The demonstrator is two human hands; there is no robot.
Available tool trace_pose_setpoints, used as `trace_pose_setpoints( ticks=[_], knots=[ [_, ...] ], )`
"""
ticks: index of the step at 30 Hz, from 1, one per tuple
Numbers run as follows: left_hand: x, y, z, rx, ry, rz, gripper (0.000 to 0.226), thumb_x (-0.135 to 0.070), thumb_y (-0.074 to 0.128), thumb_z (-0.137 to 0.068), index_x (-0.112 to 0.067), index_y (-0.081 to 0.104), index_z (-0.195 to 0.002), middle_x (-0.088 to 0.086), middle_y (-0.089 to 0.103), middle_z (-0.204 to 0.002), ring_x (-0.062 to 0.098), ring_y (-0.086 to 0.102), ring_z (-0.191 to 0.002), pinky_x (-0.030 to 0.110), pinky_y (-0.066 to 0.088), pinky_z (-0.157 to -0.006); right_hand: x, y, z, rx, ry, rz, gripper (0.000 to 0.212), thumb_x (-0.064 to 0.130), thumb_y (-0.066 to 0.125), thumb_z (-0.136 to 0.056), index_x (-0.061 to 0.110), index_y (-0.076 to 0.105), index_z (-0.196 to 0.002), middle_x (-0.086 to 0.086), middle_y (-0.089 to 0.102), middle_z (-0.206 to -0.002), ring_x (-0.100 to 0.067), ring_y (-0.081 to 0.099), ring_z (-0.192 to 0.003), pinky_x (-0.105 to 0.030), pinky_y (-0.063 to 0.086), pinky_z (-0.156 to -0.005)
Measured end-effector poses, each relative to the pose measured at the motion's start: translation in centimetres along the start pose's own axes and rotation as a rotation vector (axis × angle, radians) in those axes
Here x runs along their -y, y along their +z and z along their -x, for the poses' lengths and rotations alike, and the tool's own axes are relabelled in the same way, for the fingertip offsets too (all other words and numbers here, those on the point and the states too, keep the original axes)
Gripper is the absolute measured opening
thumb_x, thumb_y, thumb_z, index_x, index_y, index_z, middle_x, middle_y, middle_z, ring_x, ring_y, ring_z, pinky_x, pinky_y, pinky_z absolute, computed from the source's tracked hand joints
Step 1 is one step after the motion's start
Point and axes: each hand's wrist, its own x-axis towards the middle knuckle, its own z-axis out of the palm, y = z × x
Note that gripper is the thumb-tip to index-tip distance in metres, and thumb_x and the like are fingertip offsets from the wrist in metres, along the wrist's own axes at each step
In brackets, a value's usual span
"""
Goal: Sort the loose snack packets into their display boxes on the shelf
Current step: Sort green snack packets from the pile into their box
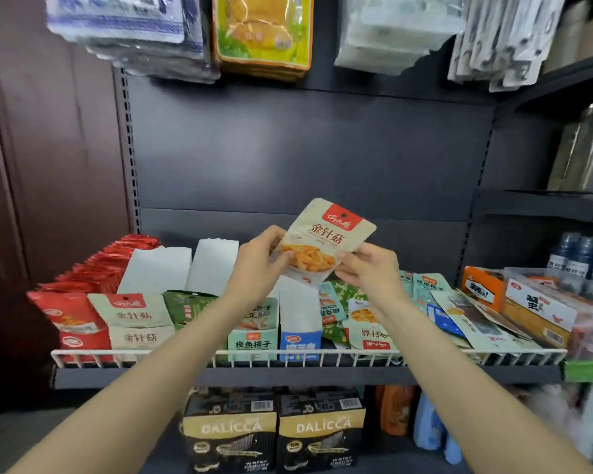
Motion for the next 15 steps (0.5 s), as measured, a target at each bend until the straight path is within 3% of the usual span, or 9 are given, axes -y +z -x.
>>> trace_pose_setpoints(
  ticks=[3,6,11,15],
  knots=[
    [0.6,-4.1,0.8,-0.137,0.023,0.01,0.013,-0.011,0.059,-0.09,-0.021,0.054,-0.098,-0.012,0.062,-0.095,-0.006,0.057,-0.084,0.0,0.041,-0.068,0.5,4.4,0.1,0.022,-0.084,0.076,0.022,0.006,0.063,-0.088,0.007,0.069,-0.109,-0.004,0.07,-0.108,-0.015,0.068,-0.095,-0.028,0.057,-0.079],
    [2.1,-8.3,1.7,-0.217,0.029,-0.012,0.018,-0.014,0.062,-0.089,-0.024,0.052,-0.101,-0.017,0.062,-0.09,-0.008,0.058,-0.083,0.003,0.044,-0.07,0.8,8.9,0.5,0.078,-0.141,0.123,0.023,0.005,0.061,-0.088,0.007,0.069,-0.109,-0.004,0.071,-0.107,-0.014,0.068,-0.094,-0.027,0.057,-0.079],
    [5.6,-14.5,3.4,-0.272,-0.037,-0.181,0.009,-0.015,0.065,-0.087,-0.012,0.057,-0.091,-0.011,0.063,-0.081,-0.001,0.059,-0.075,0.01,0.045,-0.067,0.6,15.5,1.0,0.146,-0.213,0.22,0.012,0.009,0.063,-0.086,0.009,0.074,-0.092,-0.008,0.074,-0.093,-0.032,0.067,-0.094,-0.047,0.055,-0.085],
    [7.7,-17.6,4.4,-0.298,-0.094,-0.256,0.009,-0.014,0.065,-0.087,-0.007,0.06,-0.089,-0.004,0.067,-0.084,0.008,0.061,-0.076,0.008,0.044,-0.067,0.3,19.4,1.4,0.205,-0.253,0.267,0.018,0.01,0.063,-0.087,0.012,0.074,-0.101,0.002,0.073,-0.094,-0.019,0.069,-0.092,-0.04,0.055,-0.087]
  ],
)
